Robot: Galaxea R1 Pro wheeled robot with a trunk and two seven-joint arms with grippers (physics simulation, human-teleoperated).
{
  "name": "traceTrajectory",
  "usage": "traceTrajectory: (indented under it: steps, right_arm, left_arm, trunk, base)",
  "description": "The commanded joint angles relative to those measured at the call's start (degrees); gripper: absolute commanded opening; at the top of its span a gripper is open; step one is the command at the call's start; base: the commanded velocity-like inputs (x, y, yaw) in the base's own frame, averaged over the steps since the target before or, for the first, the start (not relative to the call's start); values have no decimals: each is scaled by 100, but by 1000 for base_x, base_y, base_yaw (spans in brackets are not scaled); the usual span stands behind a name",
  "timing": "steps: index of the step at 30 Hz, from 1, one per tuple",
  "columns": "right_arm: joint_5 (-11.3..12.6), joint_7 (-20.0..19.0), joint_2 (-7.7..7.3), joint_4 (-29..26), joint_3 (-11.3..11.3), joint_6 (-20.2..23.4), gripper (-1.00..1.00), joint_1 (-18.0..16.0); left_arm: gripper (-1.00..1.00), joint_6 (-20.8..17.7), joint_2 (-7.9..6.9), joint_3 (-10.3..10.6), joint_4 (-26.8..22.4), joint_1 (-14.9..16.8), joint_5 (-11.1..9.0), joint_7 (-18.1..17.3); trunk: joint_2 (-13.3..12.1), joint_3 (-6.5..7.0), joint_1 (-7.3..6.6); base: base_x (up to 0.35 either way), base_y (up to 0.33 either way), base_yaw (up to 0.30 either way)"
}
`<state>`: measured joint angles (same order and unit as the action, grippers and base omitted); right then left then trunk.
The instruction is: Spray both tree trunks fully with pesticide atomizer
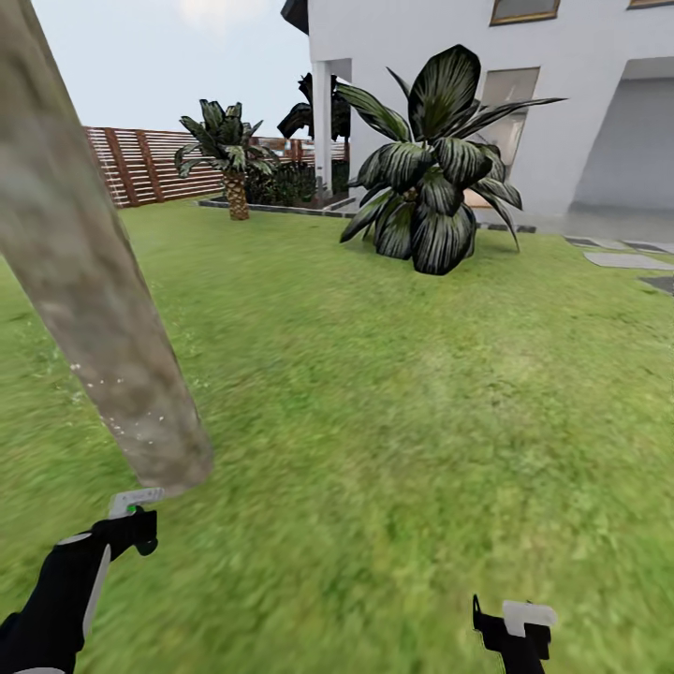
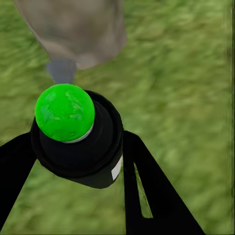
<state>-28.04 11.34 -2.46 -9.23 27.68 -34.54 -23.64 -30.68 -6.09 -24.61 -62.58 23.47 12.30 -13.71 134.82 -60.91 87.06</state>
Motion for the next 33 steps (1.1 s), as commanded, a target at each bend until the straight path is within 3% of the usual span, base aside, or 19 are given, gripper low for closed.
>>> traceTrajectory:
  steps: [1,5,23,33]
  right_arm:
    - [0,0,0,0,0,0,100,0]
    - [0,0,0,0,0,0,100,0]
    - [0,0,0,0,0,0,100,0]
    - [0,0,0,0,0,0,100,0]
  left_arm:
    - [-100,0,2,0,-1,0,0,0]
    - [-100,0,3,0,0,0,-5,0]
    - [-100,9,3,0,-9,0,-27,0]
    - [-100,9,3,-3,32,0,-26,0]
  trunk:
    - [0,0,0]
    - [0,0,0]
    - [0,0,0]
    - [0,0,0]
  base:
    - [17,-268,0]
    - [4,-271,73]
    - [62,-271,271]
    - [171,-247,30]
